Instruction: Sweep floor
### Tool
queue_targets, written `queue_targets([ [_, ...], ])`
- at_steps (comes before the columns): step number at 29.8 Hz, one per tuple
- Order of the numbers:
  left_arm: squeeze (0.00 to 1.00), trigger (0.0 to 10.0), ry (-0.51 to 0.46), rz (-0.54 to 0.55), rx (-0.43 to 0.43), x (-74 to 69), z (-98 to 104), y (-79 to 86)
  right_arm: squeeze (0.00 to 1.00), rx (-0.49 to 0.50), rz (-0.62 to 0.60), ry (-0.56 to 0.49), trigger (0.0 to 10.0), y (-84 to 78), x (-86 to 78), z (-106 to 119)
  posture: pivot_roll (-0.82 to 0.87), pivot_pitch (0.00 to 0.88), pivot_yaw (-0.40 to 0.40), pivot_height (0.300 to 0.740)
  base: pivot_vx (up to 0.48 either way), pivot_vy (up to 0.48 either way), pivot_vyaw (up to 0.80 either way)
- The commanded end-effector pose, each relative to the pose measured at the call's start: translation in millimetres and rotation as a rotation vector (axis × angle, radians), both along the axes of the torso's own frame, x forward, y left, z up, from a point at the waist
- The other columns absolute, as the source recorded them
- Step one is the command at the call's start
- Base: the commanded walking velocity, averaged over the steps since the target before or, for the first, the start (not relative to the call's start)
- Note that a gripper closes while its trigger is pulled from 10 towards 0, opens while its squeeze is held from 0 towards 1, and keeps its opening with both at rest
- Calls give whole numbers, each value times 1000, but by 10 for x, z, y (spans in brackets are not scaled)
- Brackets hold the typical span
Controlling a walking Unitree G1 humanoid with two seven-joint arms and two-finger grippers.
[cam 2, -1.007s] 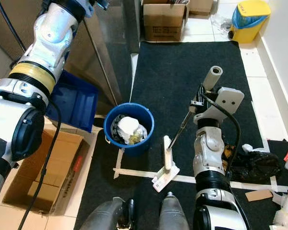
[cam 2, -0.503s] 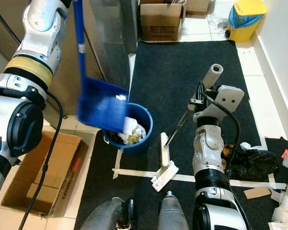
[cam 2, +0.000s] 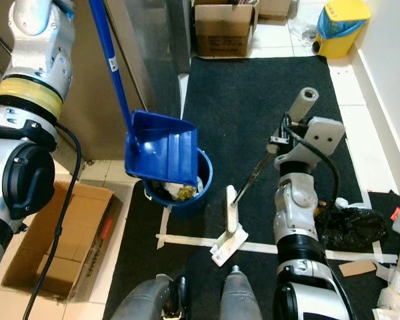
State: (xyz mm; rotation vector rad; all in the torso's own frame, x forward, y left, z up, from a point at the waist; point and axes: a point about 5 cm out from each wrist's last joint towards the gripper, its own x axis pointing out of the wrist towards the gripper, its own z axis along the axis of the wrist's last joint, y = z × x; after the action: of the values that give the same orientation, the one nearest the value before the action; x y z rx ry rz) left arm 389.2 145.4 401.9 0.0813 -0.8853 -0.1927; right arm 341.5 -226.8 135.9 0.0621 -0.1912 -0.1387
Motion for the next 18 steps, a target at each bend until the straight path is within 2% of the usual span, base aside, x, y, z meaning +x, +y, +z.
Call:
queue_targets([
  [1, 0, 10000, -68, 41, -48, -100, 153, 196, 0, -62, 3, -46, 10000, 13, 8, 131, -81, 143, 125, 740, 0, 0, 0],
  [2, 0, 10000, -70, 41, -74, -125, 143, 229, 0, -119, -8, -41, 10000, 0, 26, 170, -74, 141, 119, 740, 0, 0, 0],
  [3, 0, 10000, -70, 41, -74, -125, 143, 229, 0, -119, -8, -41, 10000, 0, 26, 170, -74, 141, 119, 740, 0, 0, 0],
  [5, 0, 10000, -60, 43, -98, -156, 114, 256, 0, -193, -26, -19, 10000, -24, 54, 205, -74, 141, 116, 740, 0, 0, 0],
  [9, 0, 10000, -9, 49, -97, -231, -61, 299, 0, -183, -15, -35, 10000, -40, 77, 262, -63, 137, 100, 740, 0, 0, 0],
  [18, 0, 10000, 45, 70, -101, -288, -170, 312, 0, -152, -5, -22, 10000, 11, 96, 232, -61, 134, 96, 740, 0, 0, 0],
])
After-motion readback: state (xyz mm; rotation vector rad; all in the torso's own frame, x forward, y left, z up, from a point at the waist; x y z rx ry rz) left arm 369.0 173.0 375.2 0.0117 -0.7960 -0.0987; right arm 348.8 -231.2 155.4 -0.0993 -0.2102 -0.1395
